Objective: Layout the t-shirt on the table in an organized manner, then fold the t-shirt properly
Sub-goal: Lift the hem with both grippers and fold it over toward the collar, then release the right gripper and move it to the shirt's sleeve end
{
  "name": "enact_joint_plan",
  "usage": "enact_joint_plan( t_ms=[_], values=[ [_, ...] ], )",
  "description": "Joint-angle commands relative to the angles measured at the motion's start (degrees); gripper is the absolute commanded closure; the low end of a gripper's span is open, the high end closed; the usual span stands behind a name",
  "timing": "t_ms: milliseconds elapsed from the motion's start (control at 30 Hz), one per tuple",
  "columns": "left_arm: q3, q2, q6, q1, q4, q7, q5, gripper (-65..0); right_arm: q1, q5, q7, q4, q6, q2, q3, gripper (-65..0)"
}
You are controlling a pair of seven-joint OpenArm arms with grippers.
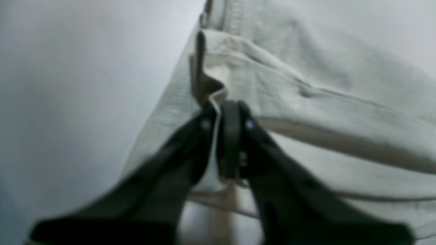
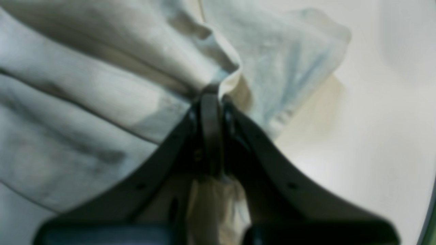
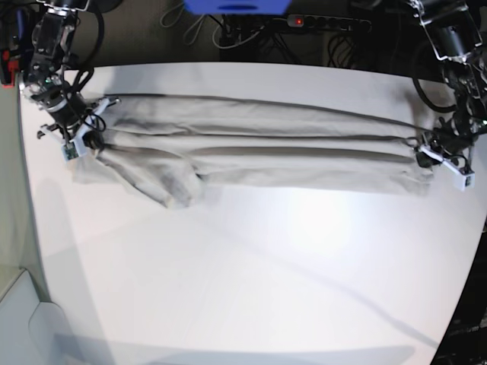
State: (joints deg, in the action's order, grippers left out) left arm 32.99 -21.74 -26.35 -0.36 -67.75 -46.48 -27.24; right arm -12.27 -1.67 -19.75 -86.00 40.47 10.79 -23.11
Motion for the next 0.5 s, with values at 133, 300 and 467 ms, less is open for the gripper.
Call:
enact_joint_plan(
  t_ms=[133, 300, 467],
  values=[
    [0.5, -1.4, -0.1, -0.3, -1.0, -2.0, -0.8, -38.3, 0.6, 0.5, -4.1, -1.5, -0.5, 4.2, -0.1, -18.8],
    [0.6, -1.4, -0.1, -0.7, -1.4, -5.3, -0.8, -49.8, -0.4, 0.7, -4.4, -5.2, -0.5, 6.0, -0.5, -34.1],
    [0.6, -1.4, -0.1, -0.7, -1.5, -5.3, -1.0, -51.9, -1.4, 0.8, -4.5, -13.4, -0.5, 6.1, -3.1, -34.4]
  ],
)
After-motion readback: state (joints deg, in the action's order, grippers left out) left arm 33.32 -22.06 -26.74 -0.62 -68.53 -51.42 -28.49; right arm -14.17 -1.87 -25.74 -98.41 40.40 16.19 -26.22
